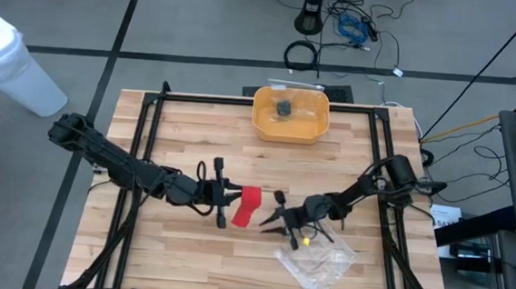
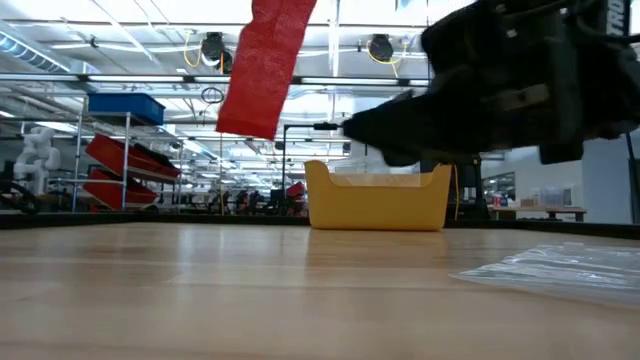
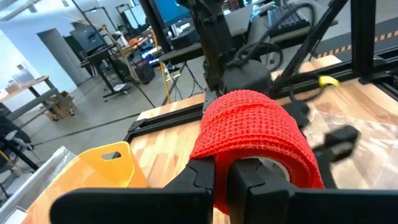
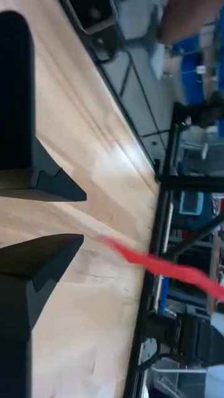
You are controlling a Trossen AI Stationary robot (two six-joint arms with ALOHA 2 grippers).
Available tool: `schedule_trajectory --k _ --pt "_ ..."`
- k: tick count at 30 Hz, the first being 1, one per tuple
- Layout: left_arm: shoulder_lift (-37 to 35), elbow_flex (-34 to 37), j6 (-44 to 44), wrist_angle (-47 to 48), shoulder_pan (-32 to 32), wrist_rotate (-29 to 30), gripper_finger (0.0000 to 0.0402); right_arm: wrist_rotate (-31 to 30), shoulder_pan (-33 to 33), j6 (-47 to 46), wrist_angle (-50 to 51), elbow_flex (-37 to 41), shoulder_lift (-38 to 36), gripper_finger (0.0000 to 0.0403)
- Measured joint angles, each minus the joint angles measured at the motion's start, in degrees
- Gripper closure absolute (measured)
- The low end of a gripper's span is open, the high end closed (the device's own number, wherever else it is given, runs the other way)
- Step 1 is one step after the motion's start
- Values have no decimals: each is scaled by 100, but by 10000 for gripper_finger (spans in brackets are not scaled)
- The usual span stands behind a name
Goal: Roll bandage
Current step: Roll the red bandage
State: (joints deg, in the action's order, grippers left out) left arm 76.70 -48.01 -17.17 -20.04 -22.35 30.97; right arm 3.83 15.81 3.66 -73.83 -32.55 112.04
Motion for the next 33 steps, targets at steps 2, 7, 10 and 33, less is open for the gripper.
schedule_trajectory --k 2,7,10,33 --pt "26 1 40 33 54 -82 391 -76 -48 -117 25 -264 190 321" --pt "106 0 228 24 141 -123 391 -1499 -236 -1485 1262 -714 317 323" --pt "124 0 336 128 166 -121 391 -1882 -199 -1593 1635 -616 327 336" --pt "421 0 336 79 539 -122 391 -1632 -161 -1264 95 -825 316 122"
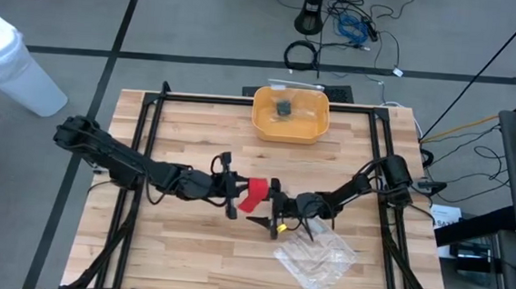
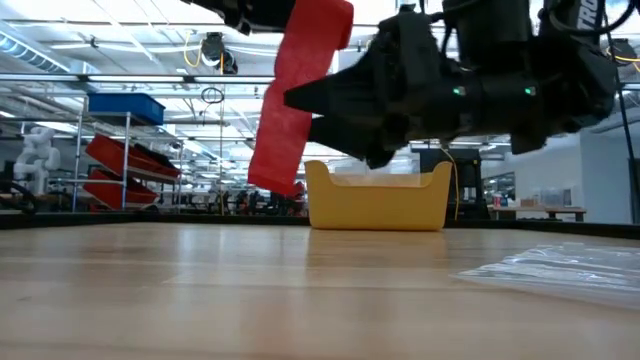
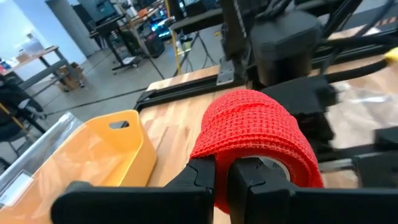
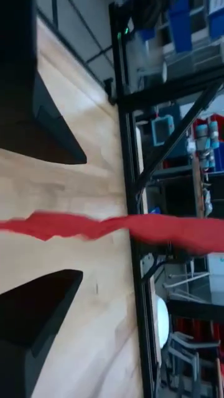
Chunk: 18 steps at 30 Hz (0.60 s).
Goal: Roll bandage
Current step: Roll the red bandage
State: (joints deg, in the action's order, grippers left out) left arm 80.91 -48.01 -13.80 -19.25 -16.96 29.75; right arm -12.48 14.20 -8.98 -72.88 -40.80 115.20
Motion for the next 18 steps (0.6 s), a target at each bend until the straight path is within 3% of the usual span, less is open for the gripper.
schedule_trajectory --k 3,6,8,11,12,18 --pt "83 0 1 -21 66 -1 391 -68 -16 121 237 -193 0 142" --pt "140 0 2 -124 97 -1 391 -118 -30 190 237 -320 0 191" --pt "141 0 2 -149 97 -1 391 -118 -33 223 241 -349 0 247" --pt "141 0 4 -213 85 -1 391 -164 -33 393 257 -349 0 363" --pt "141 0 5 -268 66 -1 391 -290 -31 490 272 -349 0 382" --pt "139 0 0 -403 -101 0 391 -1745 249 1156 299 -349 0 402"
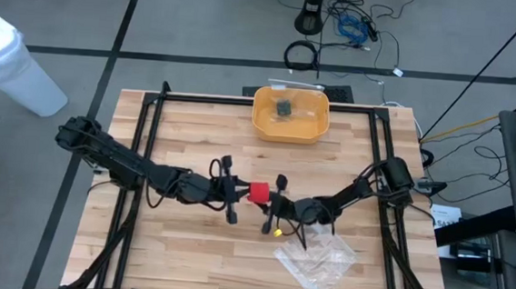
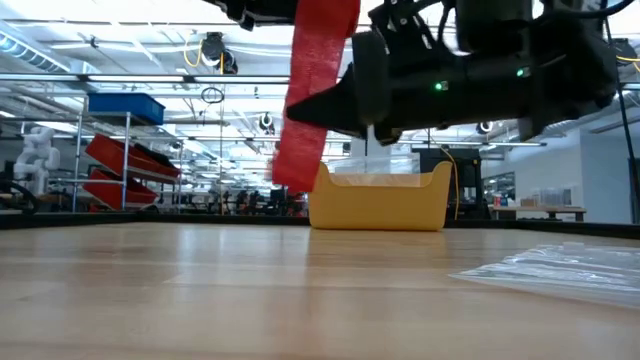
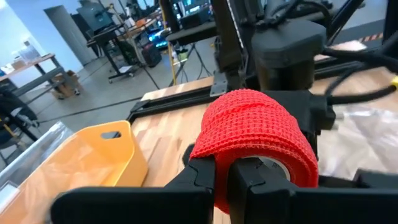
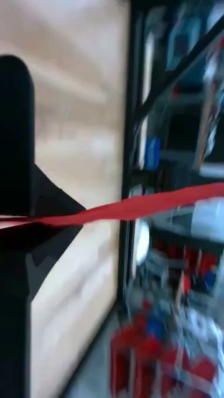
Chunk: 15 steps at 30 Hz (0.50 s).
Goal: Roll bandage
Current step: Roll the red bandage
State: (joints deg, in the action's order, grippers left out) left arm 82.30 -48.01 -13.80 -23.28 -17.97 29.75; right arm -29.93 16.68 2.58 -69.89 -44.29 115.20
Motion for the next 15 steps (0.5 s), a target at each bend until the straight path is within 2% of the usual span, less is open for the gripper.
schedule_trajectory --k 6,12,15 --pt "-50 0 4 -196 -140 -3 391 -1736 332 1352 -56 0 -7 403" --pt "-16 0 0 -157 -163 -643 391 -2206 343 2267 -107 0 -101 403" --pt "-15 0 -8 -139 -160 -888 391 -2255 267 2572 -134 20 -123 403"
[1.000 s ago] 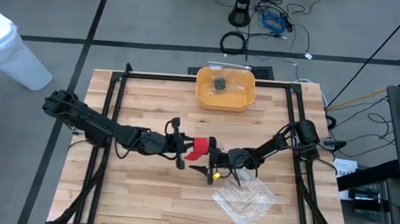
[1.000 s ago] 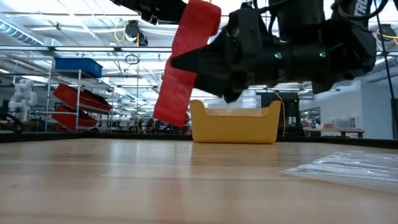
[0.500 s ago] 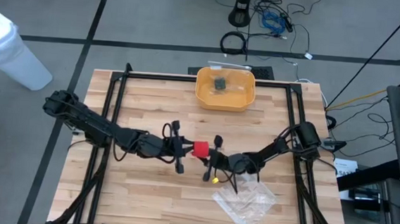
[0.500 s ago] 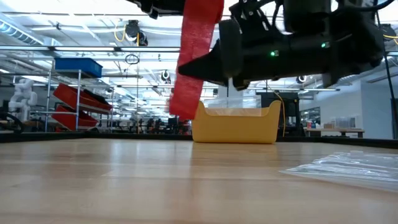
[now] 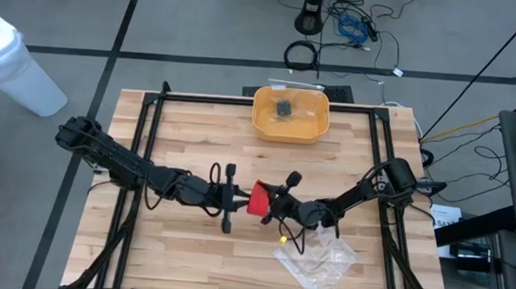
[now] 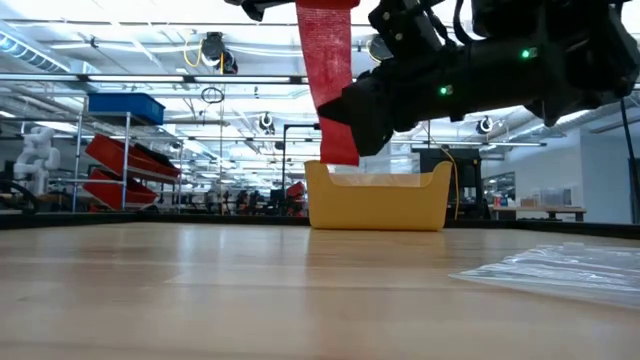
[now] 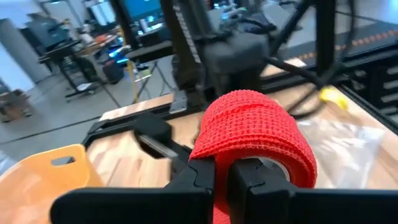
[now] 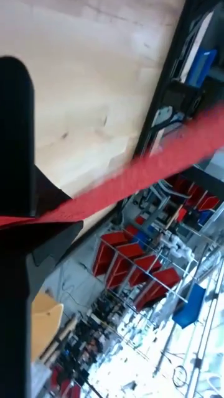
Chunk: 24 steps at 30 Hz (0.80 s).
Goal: Roll bandage
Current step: Roll the red bandage
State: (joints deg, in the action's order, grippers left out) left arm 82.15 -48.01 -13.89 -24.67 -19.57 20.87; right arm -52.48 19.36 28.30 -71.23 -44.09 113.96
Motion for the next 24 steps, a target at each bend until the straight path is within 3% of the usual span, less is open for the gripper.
schedule_trajectory --k 8,14,19,24 --pt "0 0 -319 450 55 -671 391 44 -64 439 -41 326 -677 403" --pt "0 0 -302 527 204 -1391 391 1111 -216 394 216 645 -1363 403" --pt "0 -2 -302 833 344 -1448 391 1267 -247 898 439 650 -1751 403" --pt "0 -4 -163 965 522 -1465 391 2069 -247 1198 412 643 -1968 403"
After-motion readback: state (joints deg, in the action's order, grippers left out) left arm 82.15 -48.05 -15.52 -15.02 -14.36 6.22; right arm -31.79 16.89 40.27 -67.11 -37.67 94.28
